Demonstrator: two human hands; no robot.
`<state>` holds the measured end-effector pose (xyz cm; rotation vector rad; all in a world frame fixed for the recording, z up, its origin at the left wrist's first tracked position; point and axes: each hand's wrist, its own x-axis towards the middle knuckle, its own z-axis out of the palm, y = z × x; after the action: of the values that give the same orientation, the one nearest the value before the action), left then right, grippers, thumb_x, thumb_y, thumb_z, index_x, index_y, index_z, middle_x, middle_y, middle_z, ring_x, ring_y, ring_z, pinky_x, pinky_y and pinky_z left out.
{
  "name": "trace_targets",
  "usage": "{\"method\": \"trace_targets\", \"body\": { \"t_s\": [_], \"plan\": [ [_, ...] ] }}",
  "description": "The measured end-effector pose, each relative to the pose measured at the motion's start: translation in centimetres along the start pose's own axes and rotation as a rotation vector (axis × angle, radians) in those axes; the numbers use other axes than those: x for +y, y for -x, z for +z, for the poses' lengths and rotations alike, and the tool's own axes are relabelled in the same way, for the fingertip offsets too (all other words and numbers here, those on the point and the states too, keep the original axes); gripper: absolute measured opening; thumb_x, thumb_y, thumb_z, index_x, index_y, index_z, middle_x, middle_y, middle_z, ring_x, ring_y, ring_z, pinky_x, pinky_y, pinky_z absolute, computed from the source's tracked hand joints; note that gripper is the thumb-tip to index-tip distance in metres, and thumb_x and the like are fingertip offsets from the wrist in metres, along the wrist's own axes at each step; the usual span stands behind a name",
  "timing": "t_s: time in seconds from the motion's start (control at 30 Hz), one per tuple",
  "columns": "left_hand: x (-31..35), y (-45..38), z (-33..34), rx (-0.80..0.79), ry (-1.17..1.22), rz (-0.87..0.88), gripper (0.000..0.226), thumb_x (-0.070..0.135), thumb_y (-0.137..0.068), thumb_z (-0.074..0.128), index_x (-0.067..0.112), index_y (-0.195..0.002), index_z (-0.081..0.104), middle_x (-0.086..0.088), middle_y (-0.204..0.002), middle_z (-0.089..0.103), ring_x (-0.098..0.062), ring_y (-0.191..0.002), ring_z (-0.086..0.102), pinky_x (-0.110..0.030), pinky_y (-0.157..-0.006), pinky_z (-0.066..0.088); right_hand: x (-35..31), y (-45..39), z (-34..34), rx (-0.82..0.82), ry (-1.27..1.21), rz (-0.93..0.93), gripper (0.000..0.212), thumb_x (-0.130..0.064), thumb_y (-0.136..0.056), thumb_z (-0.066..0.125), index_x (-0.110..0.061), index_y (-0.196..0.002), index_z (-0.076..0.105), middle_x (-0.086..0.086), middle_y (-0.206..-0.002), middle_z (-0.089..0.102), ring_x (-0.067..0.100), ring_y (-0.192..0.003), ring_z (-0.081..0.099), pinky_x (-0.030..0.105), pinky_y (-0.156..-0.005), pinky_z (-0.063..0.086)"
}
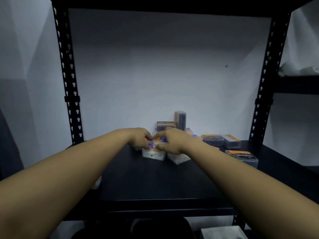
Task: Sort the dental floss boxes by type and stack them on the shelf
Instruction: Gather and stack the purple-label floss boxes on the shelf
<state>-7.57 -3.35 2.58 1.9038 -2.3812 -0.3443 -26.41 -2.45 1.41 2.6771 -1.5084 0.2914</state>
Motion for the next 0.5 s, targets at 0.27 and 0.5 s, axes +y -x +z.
{"method": "trace_targets", "body": {
  "t_s": [0.27, 0.5],
  "plan": [
    [-0.1, -0.9, -0.1, -0.085, -0.013, -0.024, 0.056, 0.036, -0.090, 0.073, 0.025, -0.142, 0.053, 0.008, -0.097, 0.059, -0.016, -0.080, 0.063, -0.020, -0.067, 0.047, 2.8, 0.3, 1.5, 0.129, -0.044, 0.030, 0.032, -0.046, -0.096, 0.057, -0.034, -0.125, 0.054, 0.003, -0.130, 0.053, 0.028, -0.115, 0.058, 0.035, -0.083, 0.041],
    [0.4, -0.9, 0.0, -0.103, -0.041, -0.036, 0.050, 0.028, -0.094, 0.070, 0.019, -0.140, 0.053, -0.003, -0.121, 0.062, -0.020, -0.086, 0.061, -0.017, -0.054, 0.048, 3.9, 1.5, 0.8, 0.117, -0.011, 0.075, 0.045, -0.039, -0.092, 0.063, -0.036, -0.137, 0.055, 0.000, -0.136, 0.054, 0.026, -0.123, 0.055, 0.038, -0.093, 0.048]
  ]
}}
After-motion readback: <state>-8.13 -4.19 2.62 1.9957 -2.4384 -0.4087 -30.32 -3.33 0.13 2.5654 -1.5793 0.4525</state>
